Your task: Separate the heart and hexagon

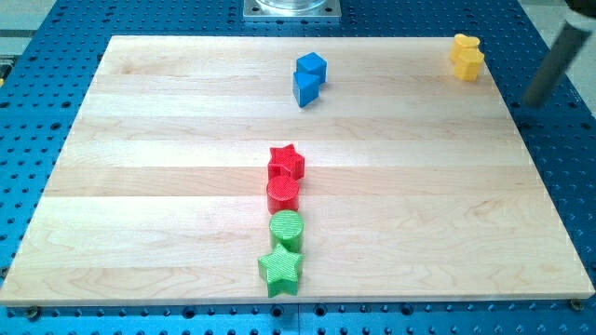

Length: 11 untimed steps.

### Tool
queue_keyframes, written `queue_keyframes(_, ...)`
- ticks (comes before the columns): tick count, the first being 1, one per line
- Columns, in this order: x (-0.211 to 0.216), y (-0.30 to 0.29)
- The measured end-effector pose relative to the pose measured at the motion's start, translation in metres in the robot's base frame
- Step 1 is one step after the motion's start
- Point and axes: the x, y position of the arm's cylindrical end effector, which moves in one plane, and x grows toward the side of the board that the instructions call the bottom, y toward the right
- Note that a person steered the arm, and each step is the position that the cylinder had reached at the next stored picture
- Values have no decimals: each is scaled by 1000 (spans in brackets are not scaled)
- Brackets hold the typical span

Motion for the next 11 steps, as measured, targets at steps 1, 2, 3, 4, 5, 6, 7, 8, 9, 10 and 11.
queue_keyframes(1,-72,-28)
queue_keyframes(2,-105,-65)
queue_keyframes(3,-105,-65)
queue_keyframes(4,-105,-80)
queue_keyframes(5,-96,-71)
queue_keyframes(6,-96,-51)
queue_keyframes(7,-91,-51)
queue_keyframes(8,-73,-75)
queue_keyframes(9,-65,-135)
queue_keyframes(10,-64,-190)
queue_keyframes(11,-63,-234)
